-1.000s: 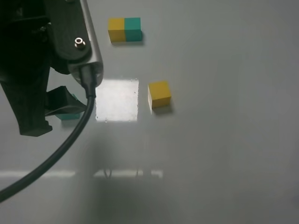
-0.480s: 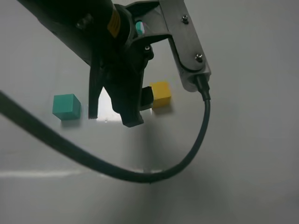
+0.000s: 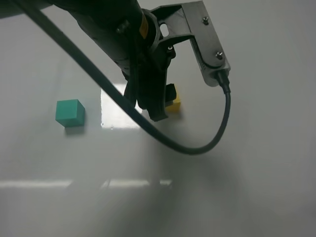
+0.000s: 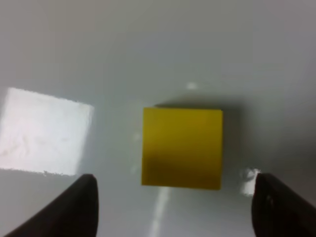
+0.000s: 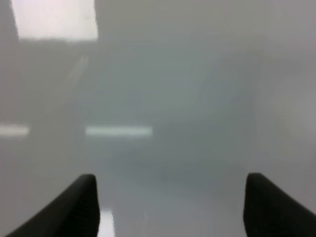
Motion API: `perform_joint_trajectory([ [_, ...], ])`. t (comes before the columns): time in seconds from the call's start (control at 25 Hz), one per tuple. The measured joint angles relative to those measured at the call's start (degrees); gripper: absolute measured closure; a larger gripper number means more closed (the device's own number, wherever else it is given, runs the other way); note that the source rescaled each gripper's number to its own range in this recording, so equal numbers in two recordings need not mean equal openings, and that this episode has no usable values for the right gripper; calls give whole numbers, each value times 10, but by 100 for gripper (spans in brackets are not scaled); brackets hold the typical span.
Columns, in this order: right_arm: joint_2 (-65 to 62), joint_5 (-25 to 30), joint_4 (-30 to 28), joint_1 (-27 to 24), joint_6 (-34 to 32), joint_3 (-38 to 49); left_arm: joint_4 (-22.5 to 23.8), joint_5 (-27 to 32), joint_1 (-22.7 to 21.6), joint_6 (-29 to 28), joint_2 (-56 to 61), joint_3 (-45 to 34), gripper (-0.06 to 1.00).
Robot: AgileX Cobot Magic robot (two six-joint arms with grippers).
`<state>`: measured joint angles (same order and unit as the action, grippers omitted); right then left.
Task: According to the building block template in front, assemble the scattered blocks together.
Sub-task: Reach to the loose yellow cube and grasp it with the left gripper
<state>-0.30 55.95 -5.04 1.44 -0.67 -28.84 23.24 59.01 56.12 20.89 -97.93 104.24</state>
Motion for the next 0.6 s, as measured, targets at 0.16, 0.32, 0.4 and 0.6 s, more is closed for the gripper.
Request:
perform_joint_trajectory([
  [0.16, 0, 0, 0, 0, 0, 0, -13, -13, -9, -1, -10, 0, 47],
  [0.32, 0, 0, 0, 0, 0, 0, -26, -35, -16, 2, -21, 0, 47],
  [0.4, 0, 0, 0, 0, 0, 0, -26, -44, -18, 2, -27, 0, 47],
  [0.6, 0, 0, 0, 0, 0, 0, -30, -60, -21, 3, -38, 1, 47],
])
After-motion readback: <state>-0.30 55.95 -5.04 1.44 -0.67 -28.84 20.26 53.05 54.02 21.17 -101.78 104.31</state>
